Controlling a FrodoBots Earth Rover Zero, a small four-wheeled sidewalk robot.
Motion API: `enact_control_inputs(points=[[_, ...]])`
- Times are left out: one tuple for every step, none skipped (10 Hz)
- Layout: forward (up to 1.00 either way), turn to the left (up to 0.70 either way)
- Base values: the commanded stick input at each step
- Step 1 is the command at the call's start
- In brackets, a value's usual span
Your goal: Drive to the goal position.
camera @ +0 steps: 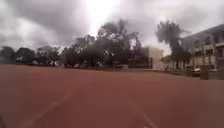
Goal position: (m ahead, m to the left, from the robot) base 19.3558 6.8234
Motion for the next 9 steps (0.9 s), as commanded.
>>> enact_control_inputs(points=[[0.7,0.0],[0.7,0.0],[0.7,0.0],[0.7,0.0],[0.7,0.0],[0.7,0.0],[0.7,0.0],[0.7,0.0],[0.7,0.0]])
